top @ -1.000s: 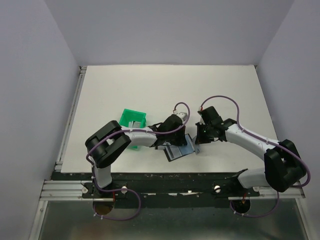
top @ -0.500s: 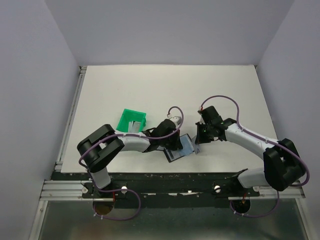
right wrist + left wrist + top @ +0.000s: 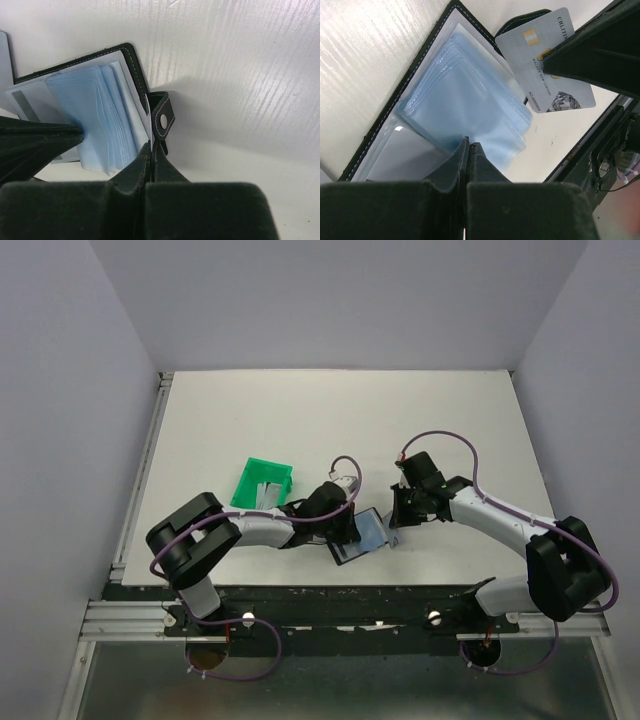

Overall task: Put the credit cards into the card holder
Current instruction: Turn over the card slot in the card holder.

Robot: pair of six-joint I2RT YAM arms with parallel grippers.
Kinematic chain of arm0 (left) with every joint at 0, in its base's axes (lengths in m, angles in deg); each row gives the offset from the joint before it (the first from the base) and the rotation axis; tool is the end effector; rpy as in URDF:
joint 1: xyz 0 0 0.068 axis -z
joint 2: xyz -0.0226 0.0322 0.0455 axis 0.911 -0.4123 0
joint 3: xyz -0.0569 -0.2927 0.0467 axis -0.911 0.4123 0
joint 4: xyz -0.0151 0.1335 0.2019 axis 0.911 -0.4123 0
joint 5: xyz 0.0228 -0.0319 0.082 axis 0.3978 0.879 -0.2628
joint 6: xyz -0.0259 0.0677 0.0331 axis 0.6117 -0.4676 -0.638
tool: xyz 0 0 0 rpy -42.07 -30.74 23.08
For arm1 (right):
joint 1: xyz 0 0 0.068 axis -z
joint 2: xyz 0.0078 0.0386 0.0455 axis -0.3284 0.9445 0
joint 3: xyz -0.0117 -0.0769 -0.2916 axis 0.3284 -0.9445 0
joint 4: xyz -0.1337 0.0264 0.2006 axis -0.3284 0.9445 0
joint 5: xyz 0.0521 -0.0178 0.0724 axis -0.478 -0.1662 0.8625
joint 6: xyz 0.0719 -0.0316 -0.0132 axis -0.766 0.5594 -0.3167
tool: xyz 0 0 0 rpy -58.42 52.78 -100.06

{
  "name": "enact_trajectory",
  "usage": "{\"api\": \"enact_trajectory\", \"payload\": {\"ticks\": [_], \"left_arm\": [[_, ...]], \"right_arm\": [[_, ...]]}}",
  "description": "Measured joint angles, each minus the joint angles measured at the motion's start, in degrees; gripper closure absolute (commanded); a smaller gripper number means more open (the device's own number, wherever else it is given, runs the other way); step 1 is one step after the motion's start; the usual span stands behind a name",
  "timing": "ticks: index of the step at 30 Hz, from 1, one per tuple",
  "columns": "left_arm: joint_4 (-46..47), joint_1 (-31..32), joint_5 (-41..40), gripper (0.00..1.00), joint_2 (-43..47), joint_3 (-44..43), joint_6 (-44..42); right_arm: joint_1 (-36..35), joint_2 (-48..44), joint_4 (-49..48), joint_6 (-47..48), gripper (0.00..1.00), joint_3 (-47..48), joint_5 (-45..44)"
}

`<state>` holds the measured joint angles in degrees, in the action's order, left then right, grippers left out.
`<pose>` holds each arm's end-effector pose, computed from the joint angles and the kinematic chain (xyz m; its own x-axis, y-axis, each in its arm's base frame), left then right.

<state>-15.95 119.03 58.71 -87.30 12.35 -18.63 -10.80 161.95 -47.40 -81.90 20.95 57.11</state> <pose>0.1930 -0.2799 0.1654 -0.8777 0.0570 -0.4759 0.3710 0.7094 -0.5992 0.2096 0.1290 0.1932 -0.9259 -0.0595 -0.3730 -0.1694 0.9481 0.2691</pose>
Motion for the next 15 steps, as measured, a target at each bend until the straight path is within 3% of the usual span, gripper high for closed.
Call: {"api": "enact_trajectory", "payload": {"ticks": [15], "left_arm": [[-0.8,0.0,-0.3,1.00,1.7,1.7,0.0]], "right_arm": [[0.0,0.0,0.0,0.0,0.99,0.0,0.0]]}}
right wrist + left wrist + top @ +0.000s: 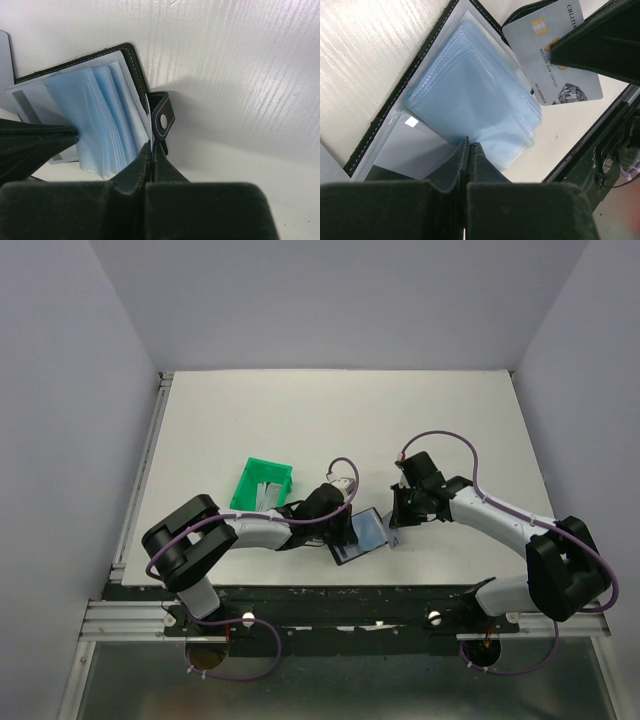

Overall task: Put the credit cards into the card holder
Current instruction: Turn over the card slot in the card holder.

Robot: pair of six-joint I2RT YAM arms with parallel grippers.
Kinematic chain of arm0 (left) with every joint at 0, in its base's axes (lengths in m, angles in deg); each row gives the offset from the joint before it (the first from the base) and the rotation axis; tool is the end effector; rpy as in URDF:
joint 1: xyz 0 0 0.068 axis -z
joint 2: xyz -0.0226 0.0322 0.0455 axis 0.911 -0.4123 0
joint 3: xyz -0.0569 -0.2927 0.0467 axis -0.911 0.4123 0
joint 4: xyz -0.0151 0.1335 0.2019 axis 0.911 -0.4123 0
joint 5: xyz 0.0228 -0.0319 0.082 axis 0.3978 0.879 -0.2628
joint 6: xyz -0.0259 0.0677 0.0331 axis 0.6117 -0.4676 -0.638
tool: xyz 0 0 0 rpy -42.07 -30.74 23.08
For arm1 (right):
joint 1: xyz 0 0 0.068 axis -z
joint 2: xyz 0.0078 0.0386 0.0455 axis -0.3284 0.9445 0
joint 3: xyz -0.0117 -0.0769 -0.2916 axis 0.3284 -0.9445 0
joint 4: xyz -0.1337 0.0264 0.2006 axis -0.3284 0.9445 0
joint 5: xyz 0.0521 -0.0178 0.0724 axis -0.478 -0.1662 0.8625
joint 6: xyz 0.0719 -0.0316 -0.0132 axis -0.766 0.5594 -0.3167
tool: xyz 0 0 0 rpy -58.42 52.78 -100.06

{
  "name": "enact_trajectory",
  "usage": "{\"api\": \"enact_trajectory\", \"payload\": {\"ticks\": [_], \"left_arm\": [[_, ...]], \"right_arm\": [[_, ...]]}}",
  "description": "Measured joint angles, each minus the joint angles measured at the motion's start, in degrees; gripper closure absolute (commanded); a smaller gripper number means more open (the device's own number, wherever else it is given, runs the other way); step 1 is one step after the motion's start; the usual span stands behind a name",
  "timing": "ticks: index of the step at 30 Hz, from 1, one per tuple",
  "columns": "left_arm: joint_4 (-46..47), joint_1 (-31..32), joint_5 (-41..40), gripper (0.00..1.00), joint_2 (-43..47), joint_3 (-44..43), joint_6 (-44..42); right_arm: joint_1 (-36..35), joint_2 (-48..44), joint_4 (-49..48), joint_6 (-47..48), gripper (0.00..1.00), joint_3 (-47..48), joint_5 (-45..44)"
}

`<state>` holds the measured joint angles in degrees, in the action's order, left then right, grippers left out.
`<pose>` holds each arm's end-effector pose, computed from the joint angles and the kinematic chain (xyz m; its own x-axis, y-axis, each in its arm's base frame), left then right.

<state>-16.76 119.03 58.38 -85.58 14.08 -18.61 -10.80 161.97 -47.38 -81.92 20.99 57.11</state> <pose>0.1873 -0.2716 0.1646 -0.8806 0.0595 -0.4700 0.3644 0.7192 -0.5916 0.2097 0.1291 0.1932 -0.9260 -0.0592 -0.3729 -0.1691 0.9481 0.2693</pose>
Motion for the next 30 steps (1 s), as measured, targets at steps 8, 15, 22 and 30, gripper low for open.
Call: {"api": "enact_trajectory", "payload": {"ticks": [8,15,22,30], "left_arm": [[0.1,0.0,0.0,1.00,-0.1,0.0,0.2],[0.1,0.0,0.0,1.00,-0.1,0.0,0.2],[0.2,0.0,0.0,1.00,-0.2,0.0,0.3],[0.2,0.0,0.0,1.00,-0.2,0.0,0.4]], "right_arm": [[0.0,-1.7,0.4,0.0,0.99,-0.1,0.0],[0.0,-9.8,0.7,0.1,1.00,-0.2,-0.2],[0.0,-10.5,0.5,0.4,0.99,-0.2,2.8],[0.0,-8.5,-2.2,0.5,0.99,-2.0,8.2]]}}
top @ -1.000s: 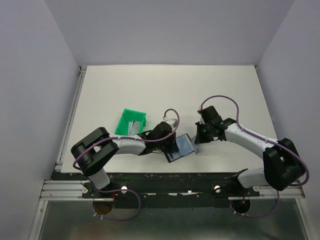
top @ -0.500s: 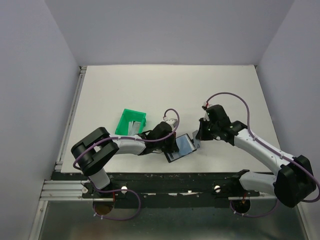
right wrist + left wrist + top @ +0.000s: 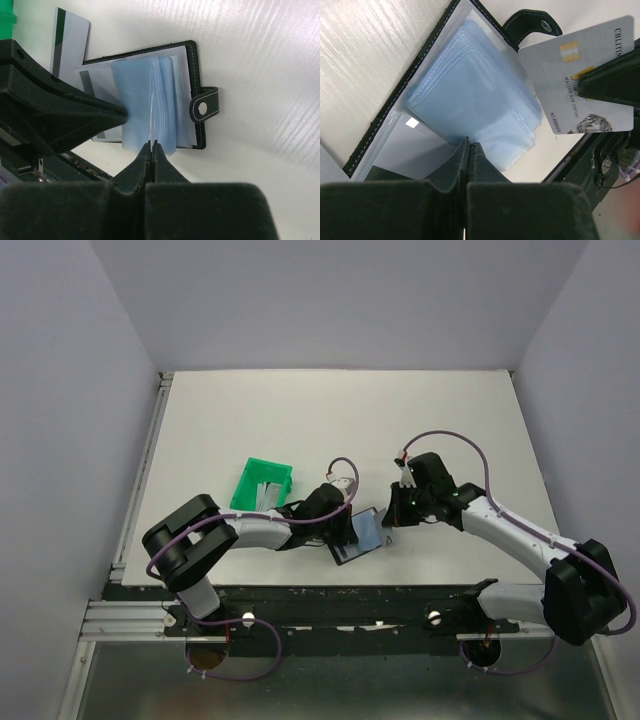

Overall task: Put the credit cards into the card holder
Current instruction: Turn over the card slot in the card holder.

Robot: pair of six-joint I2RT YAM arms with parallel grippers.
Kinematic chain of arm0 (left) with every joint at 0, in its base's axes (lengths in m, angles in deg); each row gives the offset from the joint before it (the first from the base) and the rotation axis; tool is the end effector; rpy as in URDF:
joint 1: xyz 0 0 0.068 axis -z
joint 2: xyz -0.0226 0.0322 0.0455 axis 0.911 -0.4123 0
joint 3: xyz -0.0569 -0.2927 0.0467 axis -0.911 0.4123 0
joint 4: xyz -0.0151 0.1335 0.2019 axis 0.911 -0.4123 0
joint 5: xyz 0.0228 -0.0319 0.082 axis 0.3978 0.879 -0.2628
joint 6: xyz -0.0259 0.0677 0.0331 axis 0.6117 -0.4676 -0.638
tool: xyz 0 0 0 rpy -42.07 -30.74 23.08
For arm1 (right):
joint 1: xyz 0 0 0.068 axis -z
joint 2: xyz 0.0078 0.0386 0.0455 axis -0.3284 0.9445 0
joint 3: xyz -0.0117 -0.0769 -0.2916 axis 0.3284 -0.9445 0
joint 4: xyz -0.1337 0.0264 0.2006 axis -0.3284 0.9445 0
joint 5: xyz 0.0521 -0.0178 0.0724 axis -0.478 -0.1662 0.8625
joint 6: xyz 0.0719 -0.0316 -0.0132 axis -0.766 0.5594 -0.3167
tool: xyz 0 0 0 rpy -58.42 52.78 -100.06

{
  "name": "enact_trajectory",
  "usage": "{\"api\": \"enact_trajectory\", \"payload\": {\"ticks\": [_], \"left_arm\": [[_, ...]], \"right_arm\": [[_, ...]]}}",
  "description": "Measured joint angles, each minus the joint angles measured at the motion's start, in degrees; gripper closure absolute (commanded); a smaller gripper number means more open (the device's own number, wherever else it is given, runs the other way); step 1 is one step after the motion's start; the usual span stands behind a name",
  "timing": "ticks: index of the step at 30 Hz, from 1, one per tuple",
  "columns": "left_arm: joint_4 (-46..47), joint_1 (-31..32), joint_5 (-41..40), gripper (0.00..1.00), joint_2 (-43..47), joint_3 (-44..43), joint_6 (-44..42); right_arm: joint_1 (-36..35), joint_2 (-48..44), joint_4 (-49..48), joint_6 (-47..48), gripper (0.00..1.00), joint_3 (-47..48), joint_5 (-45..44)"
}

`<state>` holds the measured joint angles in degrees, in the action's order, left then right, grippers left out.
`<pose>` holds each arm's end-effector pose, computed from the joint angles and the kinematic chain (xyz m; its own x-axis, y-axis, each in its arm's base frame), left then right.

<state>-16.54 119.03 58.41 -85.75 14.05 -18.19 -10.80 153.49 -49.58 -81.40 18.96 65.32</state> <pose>0.1876 -0.2721 0.1643 -0.8830 0.0539 -0.4663 0.3585 0.7187 -0.5958 0.1903 0.1291 0.2193 -0.8910 -0.0601 -0.4501 -0.2687 0.8688 0.4159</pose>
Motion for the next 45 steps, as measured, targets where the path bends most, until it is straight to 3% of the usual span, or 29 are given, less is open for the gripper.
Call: {"api": "enact_trajectory", "payload": {"ticks": [45], "left_arm": [[0.1,0.0,0.0,1.00,0.0,0.0,0.0]], "right_arm": [[0.0,8.0,-8.7,-2.4,0.99,-1.3,9.2]]}}
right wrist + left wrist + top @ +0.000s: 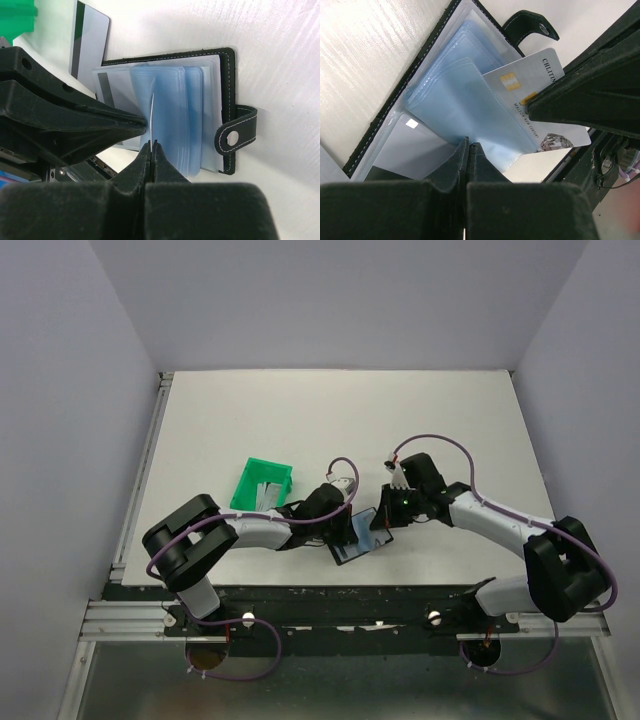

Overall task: Put the credit cards into the card holder
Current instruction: Turn over the card slot in the card holder.

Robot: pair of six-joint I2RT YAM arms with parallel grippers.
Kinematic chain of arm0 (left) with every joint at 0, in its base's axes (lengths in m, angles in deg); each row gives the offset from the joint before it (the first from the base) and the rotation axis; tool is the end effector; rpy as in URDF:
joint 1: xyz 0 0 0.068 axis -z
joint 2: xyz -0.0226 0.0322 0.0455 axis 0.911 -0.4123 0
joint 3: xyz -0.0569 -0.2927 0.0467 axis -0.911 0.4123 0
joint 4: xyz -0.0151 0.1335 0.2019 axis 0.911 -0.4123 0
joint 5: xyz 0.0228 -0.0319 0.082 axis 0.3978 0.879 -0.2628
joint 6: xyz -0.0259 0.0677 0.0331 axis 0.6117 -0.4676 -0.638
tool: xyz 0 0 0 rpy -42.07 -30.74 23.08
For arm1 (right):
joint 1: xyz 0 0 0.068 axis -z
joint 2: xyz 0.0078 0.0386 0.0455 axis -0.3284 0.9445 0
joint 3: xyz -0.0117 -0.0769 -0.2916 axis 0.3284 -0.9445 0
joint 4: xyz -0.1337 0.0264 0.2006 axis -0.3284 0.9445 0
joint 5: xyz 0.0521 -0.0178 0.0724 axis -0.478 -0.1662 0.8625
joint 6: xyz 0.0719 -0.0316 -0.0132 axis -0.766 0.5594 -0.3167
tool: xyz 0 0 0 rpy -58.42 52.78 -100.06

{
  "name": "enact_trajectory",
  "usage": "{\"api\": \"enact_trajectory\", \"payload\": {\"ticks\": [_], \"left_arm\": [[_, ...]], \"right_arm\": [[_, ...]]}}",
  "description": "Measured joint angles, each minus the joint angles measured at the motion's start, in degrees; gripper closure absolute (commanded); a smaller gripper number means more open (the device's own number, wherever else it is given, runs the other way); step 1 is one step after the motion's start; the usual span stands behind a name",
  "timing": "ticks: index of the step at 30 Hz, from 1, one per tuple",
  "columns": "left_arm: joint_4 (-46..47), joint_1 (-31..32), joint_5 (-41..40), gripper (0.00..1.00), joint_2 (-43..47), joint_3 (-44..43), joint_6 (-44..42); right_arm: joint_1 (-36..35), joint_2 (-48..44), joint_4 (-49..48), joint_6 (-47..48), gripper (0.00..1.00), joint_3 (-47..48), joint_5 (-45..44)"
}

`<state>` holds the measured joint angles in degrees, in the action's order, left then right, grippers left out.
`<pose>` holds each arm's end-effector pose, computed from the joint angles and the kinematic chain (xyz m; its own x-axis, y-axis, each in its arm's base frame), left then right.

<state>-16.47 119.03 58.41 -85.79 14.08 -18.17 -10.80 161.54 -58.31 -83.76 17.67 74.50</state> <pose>0.1876 -0.2721 0.1640 -0.8831 0.0537 -0.4661 0.3582 0.7187 -0.5959 0.2062 0.1502 0.1965 -0.9271 -0.0653 -0.3690 -0.2722 0.7942 0.5432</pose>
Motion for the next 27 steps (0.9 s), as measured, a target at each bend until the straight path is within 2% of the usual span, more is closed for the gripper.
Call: {"api": "enact_trajectory", "payload": {"ticks": [9,18,27], "left_arm": [[-0.6,0.0,-0.2,1.00,0.5,0.0,0.0],[-7.9,0.0,-1.6,1.00,7.1,1.6,-0.1],[-11.1,0.0,-3.8,1.00,12.5,2.1,-0.1]], "right_arm": [[0.0,1.2,-1.4,-0.8,0.99,-0.1,1.1],[0.0,2.3,-3.3,-1.6,0.99,-0.1,3.0],[0.0,2.4,-5.5,-2.8,0.99,-0.1,5.8]]}}
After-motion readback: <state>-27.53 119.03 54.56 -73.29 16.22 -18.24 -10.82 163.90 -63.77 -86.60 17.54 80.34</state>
